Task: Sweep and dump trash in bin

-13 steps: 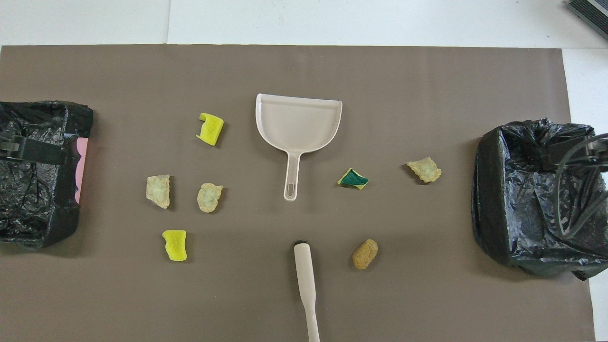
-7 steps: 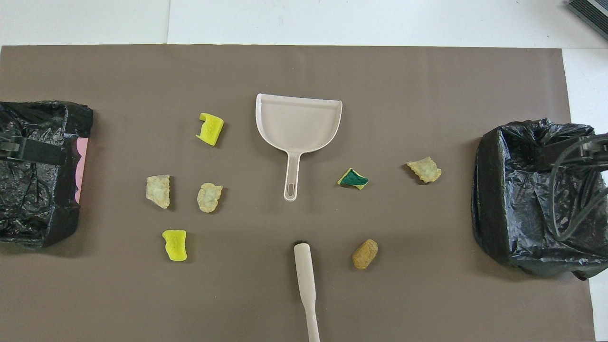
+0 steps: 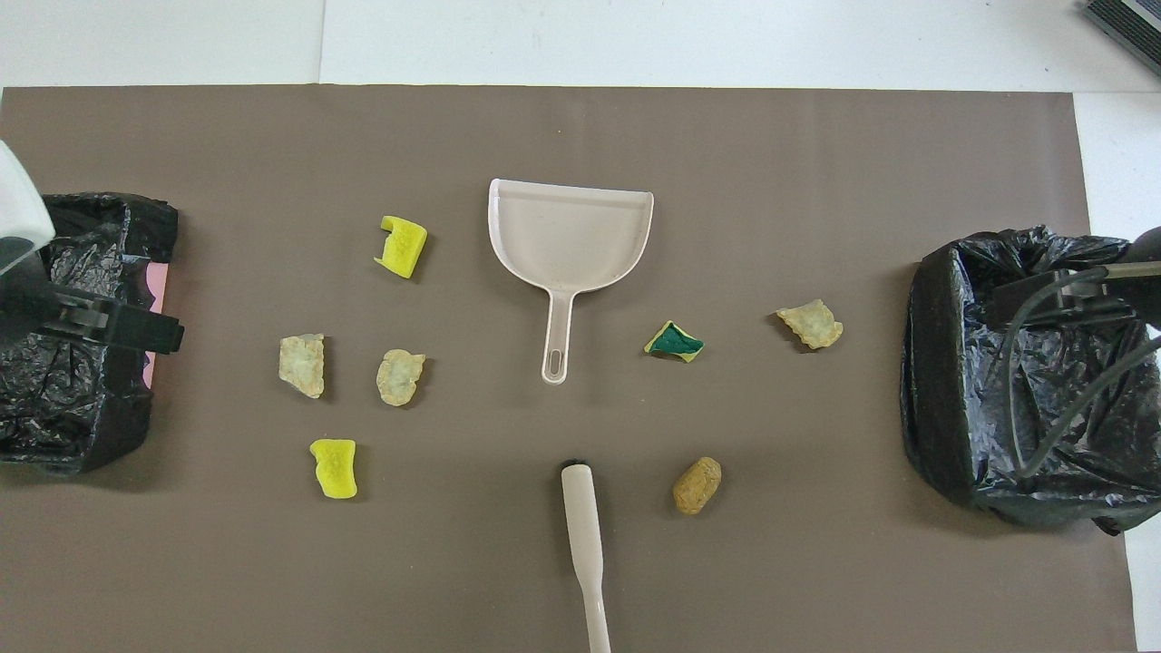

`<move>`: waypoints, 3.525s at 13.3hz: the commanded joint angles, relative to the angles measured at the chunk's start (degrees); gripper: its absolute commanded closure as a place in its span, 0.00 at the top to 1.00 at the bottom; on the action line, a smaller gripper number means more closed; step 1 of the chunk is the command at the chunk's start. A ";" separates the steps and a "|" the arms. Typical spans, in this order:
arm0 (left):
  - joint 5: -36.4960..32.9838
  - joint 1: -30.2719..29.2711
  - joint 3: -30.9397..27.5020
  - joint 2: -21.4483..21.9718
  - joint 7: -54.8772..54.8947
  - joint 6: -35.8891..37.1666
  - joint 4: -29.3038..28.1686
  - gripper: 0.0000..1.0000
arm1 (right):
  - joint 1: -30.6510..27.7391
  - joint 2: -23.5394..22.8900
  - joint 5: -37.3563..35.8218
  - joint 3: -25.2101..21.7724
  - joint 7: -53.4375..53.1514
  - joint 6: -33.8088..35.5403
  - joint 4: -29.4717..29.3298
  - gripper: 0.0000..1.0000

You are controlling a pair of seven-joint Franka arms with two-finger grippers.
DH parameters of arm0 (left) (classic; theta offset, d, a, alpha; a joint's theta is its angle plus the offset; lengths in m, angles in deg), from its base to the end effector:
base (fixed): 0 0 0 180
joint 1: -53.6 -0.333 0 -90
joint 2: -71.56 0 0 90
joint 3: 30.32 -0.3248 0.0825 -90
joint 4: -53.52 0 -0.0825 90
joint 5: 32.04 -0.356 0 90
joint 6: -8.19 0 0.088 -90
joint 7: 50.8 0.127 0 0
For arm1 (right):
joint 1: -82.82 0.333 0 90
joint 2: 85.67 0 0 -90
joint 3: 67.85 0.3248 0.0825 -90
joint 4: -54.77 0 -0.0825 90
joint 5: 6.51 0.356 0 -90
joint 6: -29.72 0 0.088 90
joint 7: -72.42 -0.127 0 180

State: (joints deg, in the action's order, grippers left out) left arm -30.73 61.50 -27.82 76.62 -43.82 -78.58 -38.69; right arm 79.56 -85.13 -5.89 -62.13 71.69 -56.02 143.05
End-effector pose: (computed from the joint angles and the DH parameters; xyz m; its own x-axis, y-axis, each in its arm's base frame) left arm 0.4833 -0.0929 0.6363 0.9540 -0.2997 -0.0043 -0.2996 -0.9539 0.0197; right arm 0.5149 0.0238 0.6250 0.9989 0.0309 -0.0351 0.0306 -0.9995 -0.0094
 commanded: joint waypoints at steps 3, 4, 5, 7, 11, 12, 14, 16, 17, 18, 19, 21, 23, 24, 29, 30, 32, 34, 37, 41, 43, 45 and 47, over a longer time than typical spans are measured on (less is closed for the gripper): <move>1.14 8.33 -0.65 10.21 -4.85 -0.59 -13.93 1.00 | 7.29 -5.80 0.16 0.51 -2.86 -2.41 -2.14 1.00; 1.41 11.14 -0.65 12.06 -8.88 -1.38 -16.83 1.00 | 9.57 -7.73 0.25 0.51 -6.18 -3.29 -3.02 1.00; 1.41 14.30 -0.56 13.73 -12.92 -2.69 -19.99 1.00 | 11.42 -9.49 0.43 0.51 -9.52 -4.25 -3.81 1.00; 1.68 20.11 -0.48 15.33 -20.21 -6.11 -25.10 1.00 | 15.46 -13.53 0.87 0.51 -12.45 -6.98 -4.70 1.00; 1.76 32.94 -0.39 15.07 -39.56 -16.83 -33.19 1.00 | 20.66 -19.16 0.96 0.51 -21.75 -14.70 -5.66 1.00; 1.76 35.67 -0.39 14.55 -42.90 -18.85 -34.86 1.00 | 21.71 -20.48 0.78 0.51 -22.64 -16.11 -5.75 1.00; 1.94 40.94 -0.39 14.72 -49.32 -24.56 -39.86 1.00 | 23.65 -22.50 0.61 0.43 -26.23 -20.15 -5.75 1.00; 1.94 47.69 -0.39 10.79 -56.78 -30.44 -42.95 1.00 | 25.83 -24.26 -0.27 0.17 -30.63 -22.36 -6.36 1.00; 2.03 49.21 -0.30 9.46 -59.17 -33.78 -44.10 1.00 | 26.90 -25.40 -0.88 0.08 -32.56 -24.54 -6.46 1.00; 2.03 51.06 -0.30 8.05 -60.58 -35.73 -44.54 1.00 | 27.08 -26.46 -1.15 0.08 -34.50 -26.83 -6.54 1.00; 2.03 53.42 -0.39 6.04 -61.38 -36.97 -44.55 1.00 | 27.17 -27.42 -1.33 -0.01 -35.39 -28.50 -6.54 1.00; 4.29 55.02 -0.30 3.48 -62.61 -40.83 -44.55 1.00 | 28.65 -29.45 -4.73 0.07 -36.44 -31.75 -6.63 0.97; 7.03 56.78 -0.30 1.46 -62.01 -42.60 -44.55 1.00 | 29.02 -31.03 -6.51 0.25 -37.06 -34.92 -6.63 0.96; 7.04 57.31 -0.30 -0.47 -62.61 -42.69 -44.55 1.00 | 29.02 -31.65 -6.51 0.16 -38.02 -35.98 -6.63 0.95; 7.92 58.37 -0.48 -3.04 -62.53 -42.17 -42.88 0.96 | 31.47 -34.29 -10.90 0.25 -44.35 -37.05 -6.28 0.92; 7.92 58.37 -0.48 -2.86 -62.62 -41.82 -42.88 0.93 | 31.65 -34.20 -10.91 0.34 -44.80 -36.96 -6.11 0.89; 7.92 57.84 -0.48 -2.42 -62.79 -41.64 -42.88 0.68 | 31.92 -33.85 -11.08 0.34 -46.11 -36.43 -6.02 0.88; 7.92 57.84 -0.48 -2.25 -63.76 -41.64 -42.35 0.38 | 32.44 -33.85 -10.99 0.43 -46.56 -36.78 -5.58 0.87; 7.92 57.67 -0.74 -1.29 -63.15 -39.01 -41.83 0.00 | 32.71 -33.24 -11.08 0.43 -46.47 -36.26 -3.74 0.77; 7.74 56.88 -1.09 2.92 -63.50 -28.05 -41.91 0.00 | 33.32 -32.10 -10.99 0.43 -46.56 -36.34 -2.07 0.66; 6.95 54.33 -1.09 5.48 -63.50 -22.07 -41.91 0.00 | 33.94 -31.57 -10.91 0.43 -46.65 -36.60 -0.92 0.65; 4.50 51.62 -1.18 7.50 -63.67 -15.56 -41.91 0.00 | 34.03 -31.21 -10.91 0.43 -46.56 -36.43 -0.48 0.51; 2.39 47.85 -1.09 9.79 -66.73 -9.50 -41.91 0.00 | 34.03 -31.21 -10.91 0.43 -46.47 -36.17 -0.48 0.16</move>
State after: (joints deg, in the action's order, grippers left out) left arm -26.12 112.90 -29.32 83.32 -107.68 -93.03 -80.11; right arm 113.63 -118.20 -15.23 -61.81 27.13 -92.35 140.42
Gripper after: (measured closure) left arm 0.731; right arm 0.590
